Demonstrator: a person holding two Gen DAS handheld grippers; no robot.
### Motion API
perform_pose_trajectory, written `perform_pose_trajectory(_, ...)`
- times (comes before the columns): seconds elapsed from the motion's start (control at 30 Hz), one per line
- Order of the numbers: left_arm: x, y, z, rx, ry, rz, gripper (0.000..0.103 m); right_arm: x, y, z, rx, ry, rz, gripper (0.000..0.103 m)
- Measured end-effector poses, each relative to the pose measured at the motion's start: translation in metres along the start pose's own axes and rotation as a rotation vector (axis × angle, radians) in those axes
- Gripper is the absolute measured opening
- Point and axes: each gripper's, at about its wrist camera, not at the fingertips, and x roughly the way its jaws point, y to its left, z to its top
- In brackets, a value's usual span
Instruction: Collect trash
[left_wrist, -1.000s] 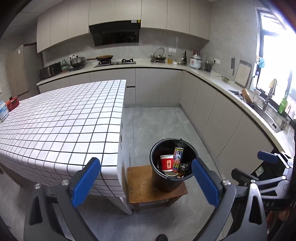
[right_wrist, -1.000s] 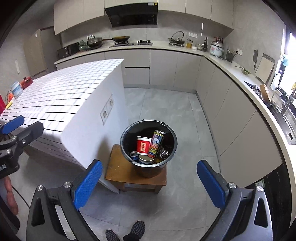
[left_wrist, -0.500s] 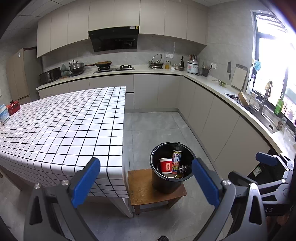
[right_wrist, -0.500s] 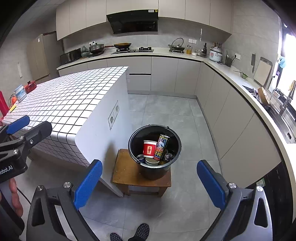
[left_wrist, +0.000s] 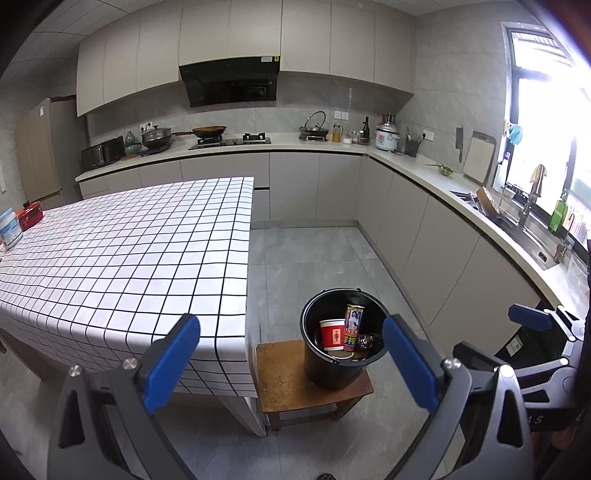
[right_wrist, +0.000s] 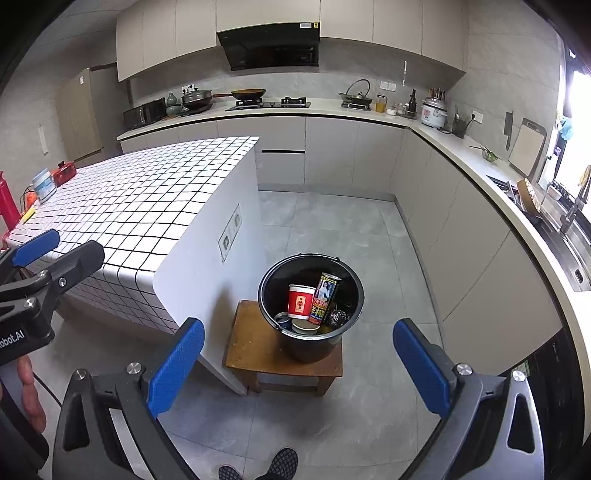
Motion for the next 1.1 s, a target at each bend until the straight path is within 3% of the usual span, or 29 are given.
perform_pose_trajectory(1.1, 0.0004, -0.0017, 0.0016, -0.005, 0.002, 0.007, 0.1, 0.0002, 0.0021, 0.0055, -0.012, 0.001, 0.012, 0.103)
